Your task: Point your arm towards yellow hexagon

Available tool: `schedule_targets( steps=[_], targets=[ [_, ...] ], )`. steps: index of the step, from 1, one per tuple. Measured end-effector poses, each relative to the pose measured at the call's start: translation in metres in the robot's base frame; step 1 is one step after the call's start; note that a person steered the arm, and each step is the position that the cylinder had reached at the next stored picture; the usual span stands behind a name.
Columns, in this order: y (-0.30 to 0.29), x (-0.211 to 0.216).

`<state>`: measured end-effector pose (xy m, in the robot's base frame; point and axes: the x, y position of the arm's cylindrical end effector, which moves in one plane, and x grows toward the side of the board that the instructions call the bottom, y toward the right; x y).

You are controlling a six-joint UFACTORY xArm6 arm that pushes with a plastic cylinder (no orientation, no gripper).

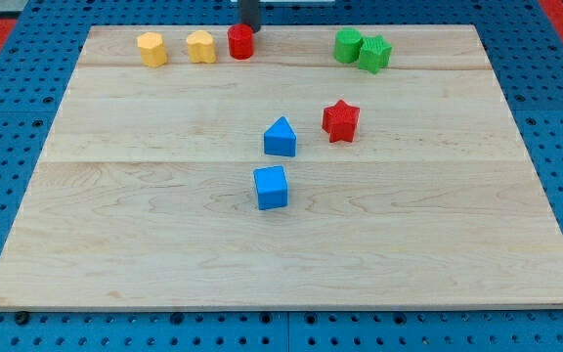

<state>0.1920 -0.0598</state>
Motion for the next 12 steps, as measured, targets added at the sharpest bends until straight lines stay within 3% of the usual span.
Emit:
schedule_targets(
  steps=[3,6,7,8,9,11,12],
  targets=[
    [0.002,0.000],
    [0.064,0.002],
    [0.106,0.022],
    [0.097,0.065],
    [0.041,0.085],
    [-0.137,0.086],
    [-0.188,0.086]
  ],
)
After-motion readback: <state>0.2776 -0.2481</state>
